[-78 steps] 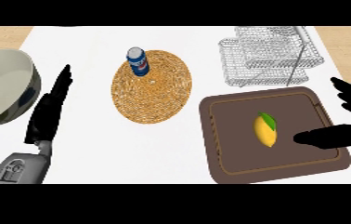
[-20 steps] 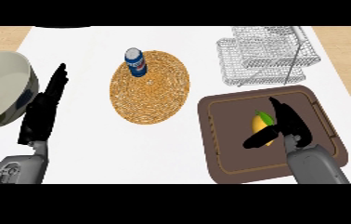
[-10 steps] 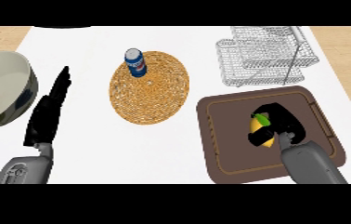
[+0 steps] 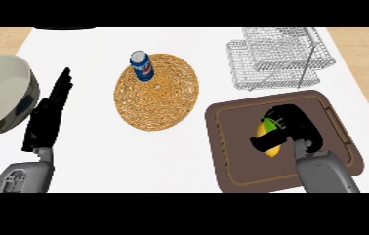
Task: Pick the lemon from the tray and place it in the tiered basket
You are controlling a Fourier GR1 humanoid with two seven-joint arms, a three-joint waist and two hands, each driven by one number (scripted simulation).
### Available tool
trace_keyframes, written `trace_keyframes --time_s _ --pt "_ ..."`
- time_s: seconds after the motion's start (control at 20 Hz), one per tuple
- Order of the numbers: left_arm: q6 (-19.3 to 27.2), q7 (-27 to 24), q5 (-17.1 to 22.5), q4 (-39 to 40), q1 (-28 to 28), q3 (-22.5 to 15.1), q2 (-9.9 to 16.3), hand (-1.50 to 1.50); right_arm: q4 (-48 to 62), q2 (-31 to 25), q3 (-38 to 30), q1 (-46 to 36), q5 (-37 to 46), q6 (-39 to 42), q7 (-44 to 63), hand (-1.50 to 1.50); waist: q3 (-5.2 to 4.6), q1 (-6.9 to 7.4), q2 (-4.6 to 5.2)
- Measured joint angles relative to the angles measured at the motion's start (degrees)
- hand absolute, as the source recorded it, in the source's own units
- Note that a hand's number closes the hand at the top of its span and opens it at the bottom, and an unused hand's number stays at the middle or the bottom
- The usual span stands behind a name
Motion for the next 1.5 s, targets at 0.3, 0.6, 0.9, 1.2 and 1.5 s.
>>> trace_keyframes --time_s 0.3,0.6,0.9,1.2,1.5 --pt "-1.55 0.5 0.13 -0.28 -0.93 -0.77 0.16 0.0 -2.59 7.68 11.12 -8.19 8.75 -2.06 -0.91 1.5 -0.02 2.11 0.16" --pt "-1.34 -0.33 -0.41 1.15 -1.75 -0.99 -0.27 0.0 -0.2 12.96 20.8 -18.79 16.95 -13.26 -2.52 1.5 0.01 2.41 0.24" --pt "-1.21 0.98 -0.32 -0.9 -1.02 -0.42 -0.07 0.0 -0.73 14.16 19.36 -29.48 25.23 -17.84 -0.61 1.5 0.02 1.42 -0.01" --pt "-0.59 0.55 -0.85 -0.29 -0.28 -0.27 -0.91 0.0 0.32 12.12 13.83 -38.36 30.14 -13.95 0.51 1.5 0.02 0.62 -0.03" --pt "-0.36 -0.72 -1.41 0.17 0.24 0.04 -1.36 0.0 1.86 9.15 5.96 -43.32 26.64 -7.06 -2.77 1.5 0.03 0.46 0.03"
